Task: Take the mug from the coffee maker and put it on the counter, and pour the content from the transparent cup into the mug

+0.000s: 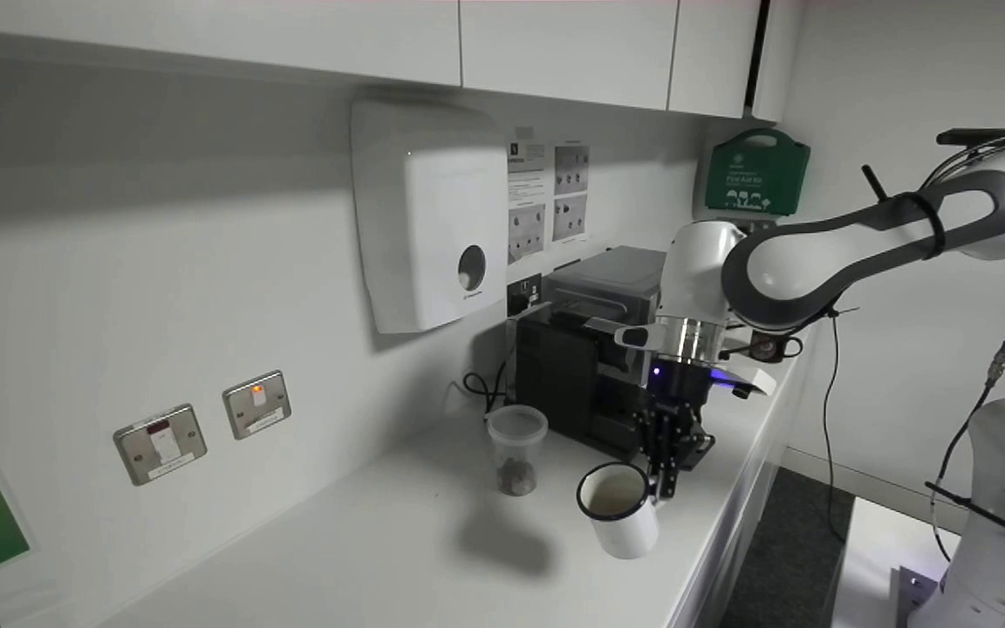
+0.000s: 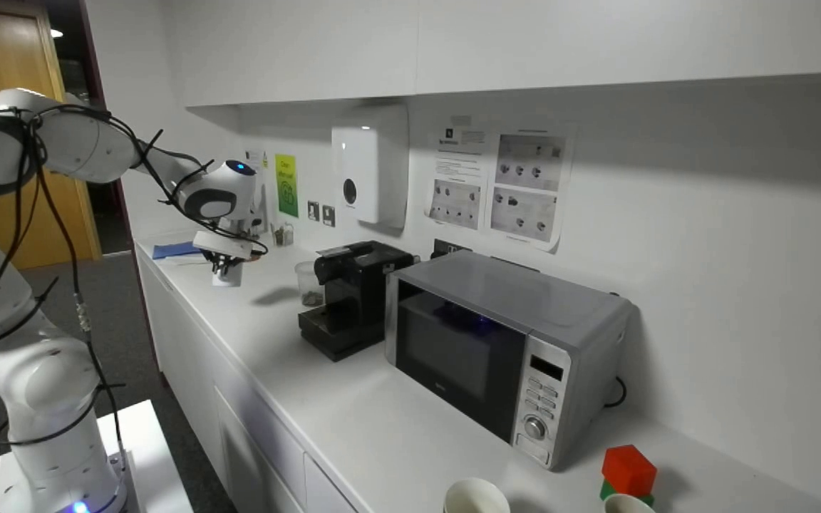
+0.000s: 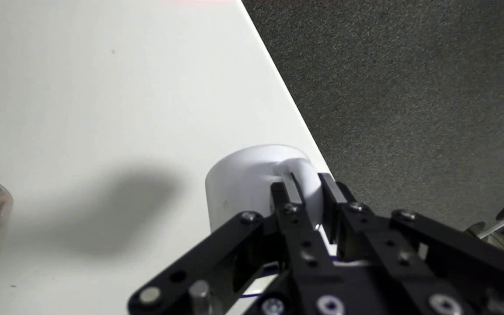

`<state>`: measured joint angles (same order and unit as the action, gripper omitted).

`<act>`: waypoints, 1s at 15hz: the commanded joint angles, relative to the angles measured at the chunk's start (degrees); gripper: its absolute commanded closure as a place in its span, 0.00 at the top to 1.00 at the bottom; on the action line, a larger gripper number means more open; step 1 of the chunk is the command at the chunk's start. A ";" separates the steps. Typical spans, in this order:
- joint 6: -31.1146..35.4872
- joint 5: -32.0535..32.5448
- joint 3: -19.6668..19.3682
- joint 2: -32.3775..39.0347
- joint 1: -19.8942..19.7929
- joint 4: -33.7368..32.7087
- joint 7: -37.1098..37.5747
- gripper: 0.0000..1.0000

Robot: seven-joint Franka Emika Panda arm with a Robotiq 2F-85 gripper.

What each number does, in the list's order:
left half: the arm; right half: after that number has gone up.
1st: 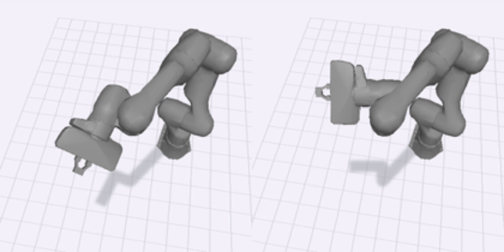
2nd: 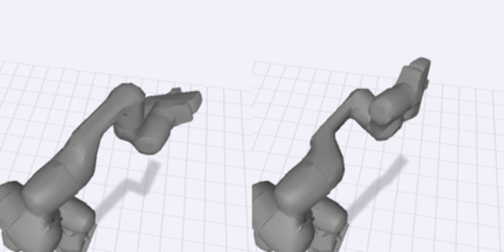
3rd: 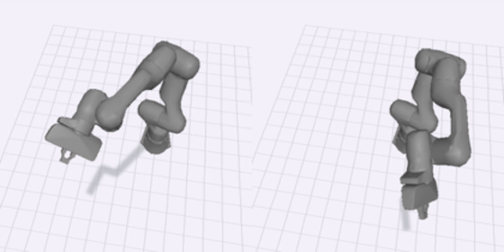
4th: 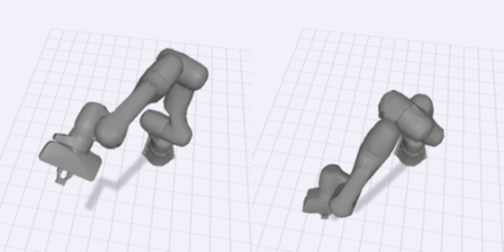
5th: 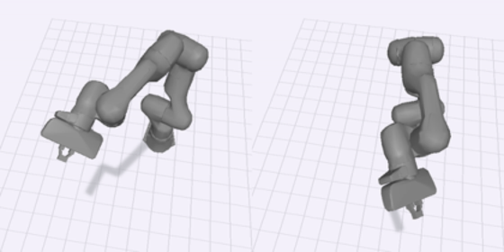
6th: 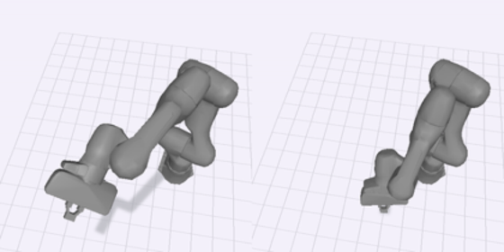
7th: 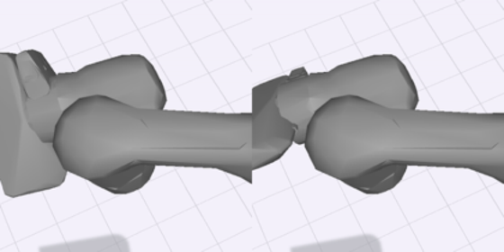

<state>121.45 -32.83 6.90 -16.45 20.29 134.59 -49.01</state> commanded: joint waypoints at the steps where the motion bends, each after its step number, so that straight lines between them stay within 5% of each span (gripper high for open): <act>1: 0.33 -3.16 0.43 4.14 0.46 -3.66 -6.44 0.04; 15: -0.92 -9.84 3.65 15.38 -2.85 -14.38 -22.52 0.04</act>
<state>121.53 -40.03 9.90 -3.11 19.44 123.10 -66.57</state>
